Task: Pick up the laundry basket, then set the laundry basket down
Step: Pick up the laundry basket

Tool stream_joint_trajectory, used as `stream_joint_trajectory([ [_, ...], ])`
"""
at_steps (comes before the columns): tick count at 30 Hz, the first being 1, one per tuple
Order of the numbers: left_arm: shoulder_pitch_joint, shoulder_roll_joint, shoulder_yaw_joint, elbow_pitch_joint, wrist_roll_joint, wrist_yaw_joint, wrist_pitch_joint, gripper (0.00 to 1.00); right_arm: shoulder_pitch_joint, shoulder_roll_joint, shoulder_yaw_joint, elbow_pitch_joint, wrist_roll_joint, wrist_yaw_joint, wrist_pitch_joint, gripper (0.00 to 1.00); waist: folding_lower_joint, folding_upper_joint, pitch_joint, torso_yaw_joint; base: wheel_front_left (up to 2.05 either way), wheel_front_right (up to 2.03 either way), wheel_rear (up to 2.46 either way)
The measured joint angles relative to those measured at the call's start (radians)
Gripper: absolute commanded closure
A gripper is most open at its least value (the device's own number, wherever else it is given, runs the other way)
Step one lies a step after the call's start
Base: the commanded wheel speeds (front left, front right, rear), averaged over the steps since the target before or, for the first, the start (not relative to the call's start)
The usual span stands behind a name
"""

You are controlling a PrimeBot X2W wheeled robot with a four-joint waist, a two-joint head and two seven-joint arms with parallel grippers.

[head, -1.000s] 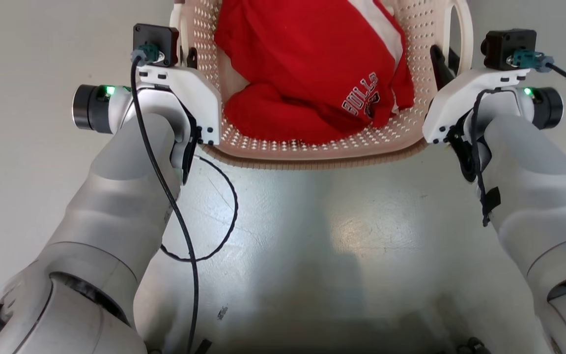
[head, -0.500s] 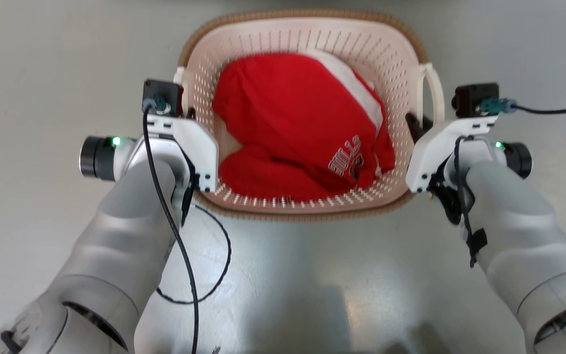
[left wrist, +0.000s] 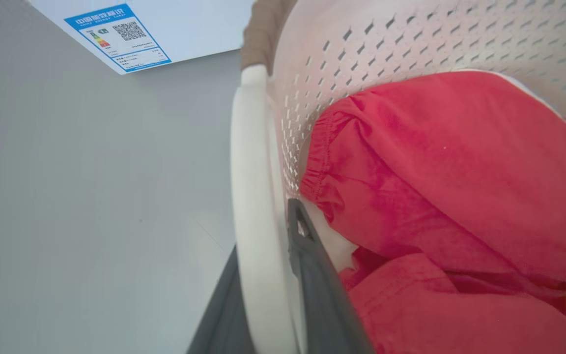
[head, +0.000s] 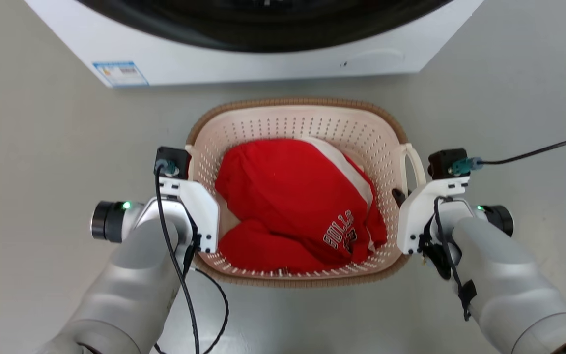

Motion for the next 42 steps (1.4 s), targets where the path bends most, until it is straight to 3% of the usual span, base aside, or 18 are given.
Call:
stream_joint_trajectory([
  [22, 0.233, -0.003, -0.076, -0.039, -0.090, -0.006, 0.088, 1.00, 0.184, 0.021, 0.088, 0.074, 0.086, 0.001, 0.052, 1.00, 0.0000, 0.0000, -0.359, 0.045, 0.00, 0.00, 0.00],
  [42, 0.326, -0.002, -0.136, -0.057, -0.158, 0.002, 0.150, 1.00, 0.253, 0.025, 0.126, 0.085, 0.118, 0.001, 0.095, 1.00, 0.0000, 0.0000, -0.516, 0.060, 0.00, 0.00, 0.00],
])
